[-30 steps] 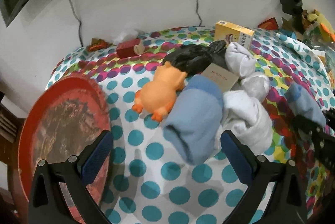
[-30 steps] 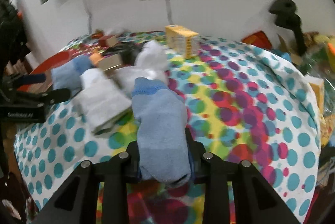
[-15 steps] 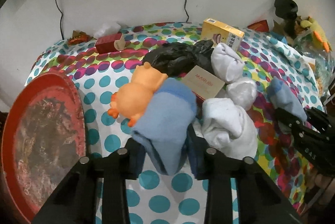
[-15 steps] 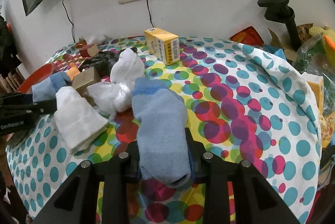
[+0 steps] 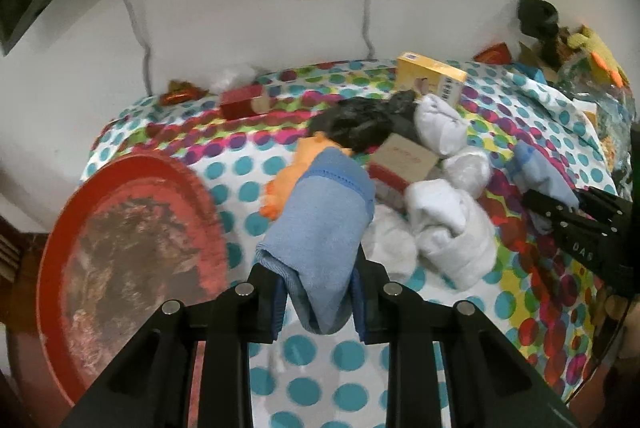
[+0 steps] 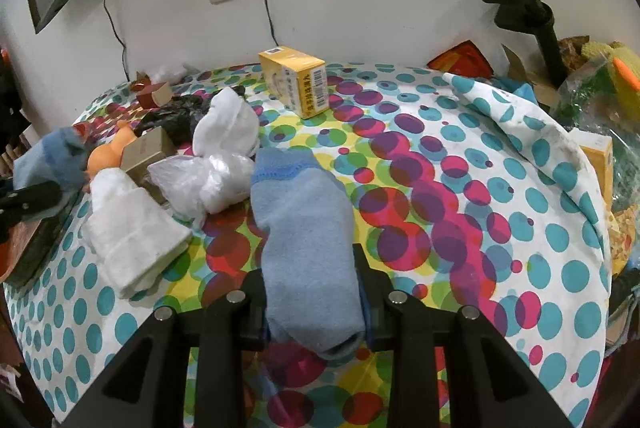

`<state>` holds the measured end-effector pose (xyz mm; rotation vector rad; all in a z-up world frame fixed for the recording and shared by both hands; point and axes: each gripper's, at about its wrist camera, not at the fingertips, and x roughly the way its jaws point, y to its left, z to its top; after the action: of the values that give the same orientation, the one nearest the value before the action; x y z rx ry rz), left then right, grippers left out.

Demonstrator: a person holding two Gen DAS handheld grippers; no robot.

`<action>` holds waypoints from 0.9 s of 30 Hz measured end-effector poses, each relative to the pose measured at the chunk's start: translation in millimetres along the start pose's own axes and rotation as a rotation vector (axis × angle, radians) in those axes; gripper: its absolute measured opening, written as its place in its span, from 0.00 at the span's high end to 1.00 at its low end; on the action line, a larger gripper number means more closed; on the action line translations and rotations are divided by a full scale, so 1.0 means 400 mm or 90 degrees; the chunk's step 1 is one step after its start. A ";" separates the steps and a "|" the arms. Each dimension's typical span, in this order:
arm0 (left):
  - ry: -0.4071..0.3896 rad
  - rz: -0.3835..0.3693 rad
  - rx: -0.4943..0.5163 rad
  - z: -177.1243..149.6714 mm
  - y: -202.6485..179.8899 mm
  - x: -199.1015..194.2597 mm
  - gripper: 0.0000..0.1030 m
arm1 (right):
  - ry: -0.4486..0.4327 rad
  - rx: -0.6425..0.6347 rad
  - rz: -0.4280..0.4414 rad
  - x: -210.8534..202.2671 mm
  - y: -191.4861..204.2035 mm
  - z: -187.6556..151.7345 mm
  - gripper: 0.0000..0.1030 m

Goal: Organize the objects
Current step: 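Carry the light blue sock to the red tray and release with left gripper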

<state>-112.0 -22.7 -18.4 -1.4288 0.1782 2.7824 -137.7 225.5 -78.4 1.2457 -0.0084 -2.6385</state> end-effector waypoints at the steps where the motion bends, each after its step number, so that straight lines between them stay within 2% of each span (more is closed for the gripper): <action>1: 0.000 0.003 -0.009 -0.002 0.017 -0.006 0.77 | 0.001 0.002 -0.002 0.001 -0.002 -0.001 0.69; 12: 0.006 0.088 -0.089 -0.052 0.216 -0.038 0.77 | 0.002 -0.007 -0.022 0.002 0.008 0.001 0.69; 20: 0.037 0.140 -0.192 -0.125 0.439 -0.018 0.77 | 0.001 -0.007 -0.038 0.001 0.009 0.002 0.69; 27: 0.053 0.178 -0.247 -0.181 0.606 0.000 0.76 | 0.003 -0.024 -0.055 0.002 0.022 0.002 0.69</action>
<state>-67.8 -271.0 -36.5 -1.7193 -0.1899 3.1136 -136.9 216.7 -77.7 1.2667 0.0971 -2.6961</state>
